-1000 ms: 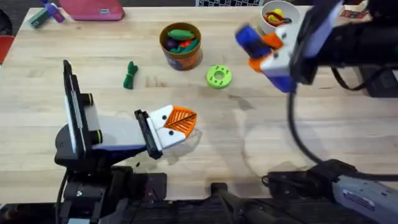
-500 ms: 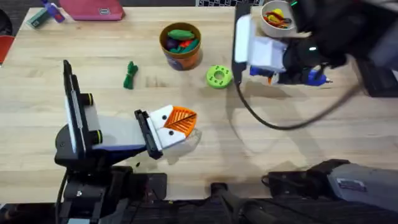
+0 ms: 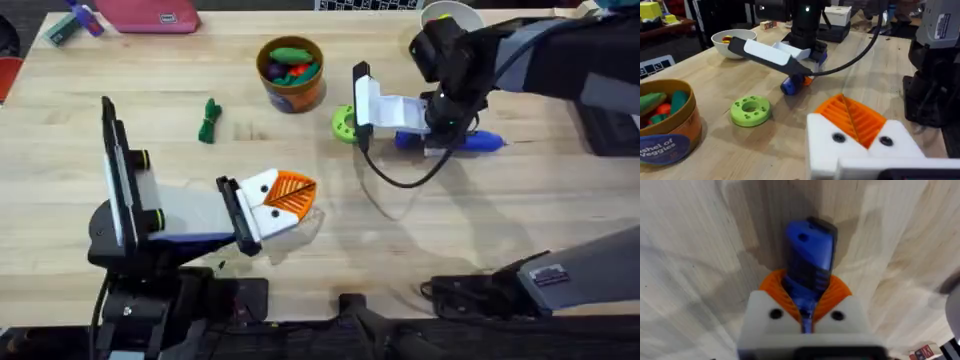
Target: Pick up the gripper from the table and insert it into the empty holder that is missing its gripper. Then pick up a screw, insert it into the mounting hole, and use the screwdriver to tighten it. Finally, clean up the table by picking up the vegetable and placing it into the bucket.
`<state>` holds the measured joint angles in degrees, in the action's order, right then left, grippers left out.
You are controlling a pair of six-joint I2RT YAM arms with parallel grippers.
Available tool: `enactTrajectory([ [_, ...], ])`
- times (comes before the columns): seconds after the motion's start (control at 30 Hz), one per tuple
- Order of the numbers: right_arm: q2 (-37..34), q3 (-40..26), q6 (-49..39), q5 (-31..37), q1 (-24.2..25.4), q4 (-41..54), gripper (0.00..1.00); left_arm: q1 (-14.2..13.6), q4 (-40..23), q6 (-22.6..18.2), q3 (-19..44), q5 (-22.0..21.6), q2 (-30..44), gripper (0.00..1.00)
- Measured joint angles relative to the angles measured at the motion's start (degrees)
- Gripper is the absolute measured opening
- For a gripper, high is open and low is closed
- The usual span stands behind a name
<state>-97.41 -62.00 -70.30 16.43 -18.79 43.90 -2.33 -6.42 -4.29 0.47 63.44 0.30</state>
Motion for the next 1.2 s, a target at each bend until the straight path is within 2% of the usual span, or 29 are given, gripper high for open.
enactTrajectory([
  [0.2, 0.0, -0.2, -0.2, 1.0, 0.1, 0.2, 0.953, 0.0, 0.0, 0.0, 0.0, 0.0, 0.0, 0.006],
  [0.23, 0.1, -0.2, 0.0, 1.1, 0.1, 0.2, 0.980, 0.0, 0.0, 0.0, 0.0, 0.0, 0.0, 0.006],
  [0.43, 1.7, -0.3, 3.0, 1.4, -0.1, 0.2, 0.990, 0.0, 0.0, 0.0, 0.0, 0.0, 0.0, 0.006],
  [0.57, 8.0, -0.3, 7.5, 1.5, -1.3, -0.5, 0.990, 0.0, 0.0, 0.0, 0.0, 0.0, 0.0, 0.006],
  [0.6, 10.2, -0.3, 9.0, 1.5, -1.7, -0.7, 0.990, 0.0, 0.0, -0.1, 0.0, 0.0, 0.0, 0.034],
  [0.7, 16.6, -0.3, 14.0, 1.5, -2.7, -0.7, 0.991, 0.0, 0.0, -0.3, 0.0, 0.1, 0.0, 0.447],
  [0.73, 18.8, -0.3, 16.3, 1.5, -2.9, -0.6, 0.992, 0.0, 0.0, -0.3, 0.0, 0.0, 0.0, 0.630],
  [0.8, 22.1, -0.3, 21.4, 1.5, -2.9, -0.6, 0.994, 0.0, 0.0, -0.3, 0.0, 0.1, 0.0, 0.923],
  [0.83, 23.8, -0.3, 25.0, 1.5, -2.9, -0.6, 0.994, 0.0, 0.0, -0.2, 0.0, 0.1, 0.0, 0.968],
  [1.1, 32.7, -0.4, 58.9, 1.5, -2.9, 2.7, 0.992, 0.0, 0.2, -0.2, 0.0, 0.1, 0.0, 0.986],
  [1.2, 36.7, -0.4, 69.1, 1.5, -2.9, 4.3, 0.992, 0.0, 0.5, 1.2, 0.0, -1.6, 0.0, 0.985],
])
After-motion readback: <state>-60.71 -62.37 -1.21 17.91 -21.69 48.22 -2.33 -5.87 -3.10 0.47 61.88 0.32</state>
